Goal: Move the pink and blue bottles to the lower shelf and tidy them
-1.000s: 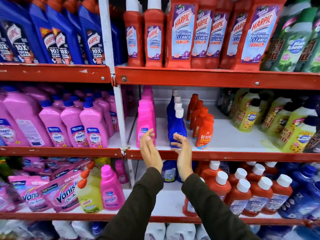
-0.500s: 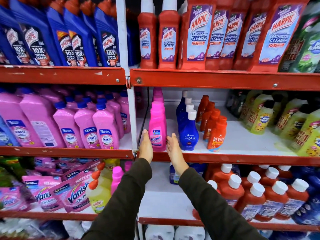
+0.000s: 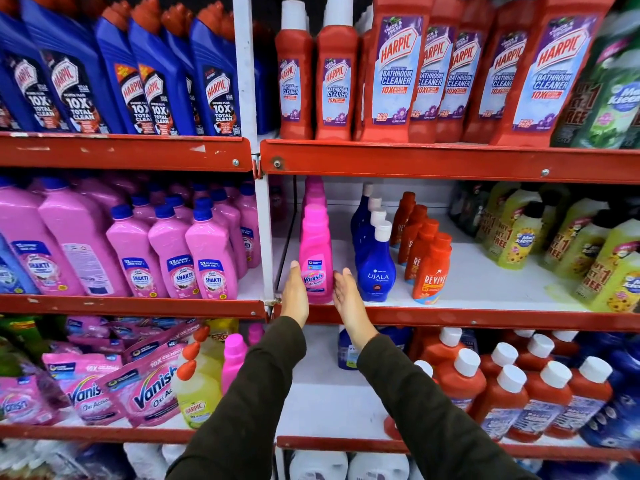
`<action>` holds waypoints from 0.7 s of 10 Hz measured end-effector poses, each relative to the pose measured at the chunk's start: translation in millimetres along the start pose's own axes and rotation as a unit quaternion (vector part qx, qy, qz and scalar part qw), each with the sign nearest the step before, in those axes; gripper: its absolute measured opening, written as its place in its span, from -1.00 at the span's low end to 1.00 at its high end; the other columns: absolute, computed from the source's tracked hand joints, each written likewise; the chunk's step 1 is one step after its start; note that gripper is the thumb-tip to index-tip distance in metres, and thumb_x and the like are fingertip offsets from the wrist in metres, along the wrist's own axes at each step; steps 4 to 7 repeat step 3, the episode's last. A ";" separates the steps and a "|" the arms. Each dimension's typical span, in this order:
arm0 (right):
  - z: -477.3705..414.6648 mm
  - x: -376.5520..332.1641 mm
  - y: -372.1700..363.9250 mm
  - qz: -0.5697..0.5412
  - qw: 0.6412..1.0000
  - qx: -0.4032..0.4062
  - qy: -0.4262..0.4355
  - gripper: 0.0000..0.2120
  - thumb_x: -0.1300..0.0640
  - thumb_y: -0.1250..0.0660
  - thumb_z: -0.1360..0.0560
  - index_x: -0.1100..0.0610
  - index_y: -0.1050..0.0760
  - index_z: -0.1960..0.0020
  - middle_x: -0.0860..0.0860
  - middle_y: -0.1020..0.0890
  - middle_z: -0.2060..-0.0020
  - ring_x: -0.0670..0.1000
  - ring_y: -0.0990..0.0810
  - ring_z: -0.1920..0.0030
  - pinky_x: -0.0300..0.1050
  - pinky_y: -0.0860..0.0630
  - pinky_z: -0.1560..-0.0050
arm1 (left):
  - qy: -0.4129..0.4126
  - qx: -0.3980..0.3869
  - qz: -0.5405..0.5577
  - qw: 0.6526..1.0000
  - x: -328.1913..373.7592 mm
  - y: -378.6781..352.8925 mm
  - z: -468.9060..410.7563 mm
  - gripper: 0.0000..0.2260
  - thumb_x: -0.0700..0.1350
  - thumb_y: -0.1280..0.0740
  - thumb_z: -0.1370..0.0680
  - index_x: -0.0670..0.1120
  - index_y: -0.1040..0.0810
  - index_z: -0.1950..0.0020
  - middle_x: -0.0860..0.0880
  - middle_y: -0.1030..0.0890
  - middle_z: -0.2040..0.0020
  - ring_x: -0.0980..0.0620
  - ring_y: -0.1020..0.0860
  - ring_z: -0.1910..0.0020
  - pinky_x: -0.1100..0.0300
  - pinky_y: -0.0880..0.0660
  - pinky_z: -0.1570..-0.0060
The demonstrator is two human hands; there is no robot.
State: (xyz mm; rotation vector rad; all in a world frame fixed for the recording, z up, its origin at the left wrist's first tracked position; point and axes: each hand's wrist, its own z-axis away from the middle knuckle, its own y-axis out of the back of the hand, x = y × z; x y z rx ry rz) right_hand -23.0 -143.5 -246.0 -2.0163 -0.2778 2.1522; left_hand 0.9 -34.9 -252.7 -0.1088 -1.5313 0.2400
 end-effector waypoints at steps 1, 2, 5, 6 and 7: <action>-0.1 -0.6 0.5 -0.002 1.000 0.000 0.005 -0.69 -0.18 0.03 -0.69 -0.16 -0.46 0.00 -0.39 -0.64 0.27 -0.46 -0.64 0.25 -0.54 -0.51 0.32 | 0.004 0.001 0.004 1.000 -0.3 0.3 -0.8 -0.59 0.22 0.01 -0.70 0.08 -0.57 -0.06 0.00 -0.68 0.03 0.09 -0.66 -0.01 0.19 -0.56 0.00; 6.0 -4.3 -1.8 0.013 1.000 -0.012 -0.003 -0.70 -0.19 0.03 -0.68 -0.18 -0.45 0.00 -0.39 -0.65 0.26 -0.44 -0.65 0.22 -0.53 -0.52 0.29 | 0.018 0.005 -0.008 1.000 8.4 1.0 6.1 -0.53 0.18 0.03 -0.72 -0.07 -0.55 -0.24 -0.03 -0.67 -0.02 0.10 -0.64 -0.01 0.21 -0.55 -0.01; 11.2 -3.4 2.9 0.052 0.999 0.000 0.015 -0.71 -0.16 -0.02 -0.68 -0.18 -0.47 -0.23 -0.26 -0.62 -0.11 -0.32 -0.62 -0.04 -0.42 -0.50 -0.05 | -0.019 0.025 -0.029 0.999 8.3 -2.4 15.6 -0.50 0.14 0.04 -0.73 -0.13 -0.45 -0.44 -0.18 -0.58 -0.35 -0.04 -0.56 -0.32 0.01 -0.48 -0.36; 11.2 -3.4 2.9 0.052 0.999 0.000 0.015 -0.71 -0.16 -0.02 -0.68 -0.18 -0.47 -0.23 -0.26 -0.62 -0.11 -0.32 -0.62 -0.04 -0.42 -0.50 -0.05 | -0.019 0.025 -0.029 0.999 8.3 -2.4 15.6 -0.50 0.14 0.04 -0.73 -0.13 -0.45 -0.44 -0.18 -0.58 -0.35 -0.04 -0.56 -0.32 0.01 -0.48 -0.36; 11.2 -3.4 2.9 0.052 0.999 0.000 0.015 -0.71 -0.16 -0.02 -0.68 -0.18 -0.47 -0.23 -0.26 -0.62 -0.11 -0.32 -0.62 -0.04 -0.42 -0.50 -0.05 | -0.019 0.025 -0.029 0.999 8.3 -2.4 15.6 -0.50 0.14 0.04 -0.73 -0.13 -0.45 -0.44 -0.18 -0.58 -0.35 -0.04 -0.56 -0.32 0.01 -0.48 -0.36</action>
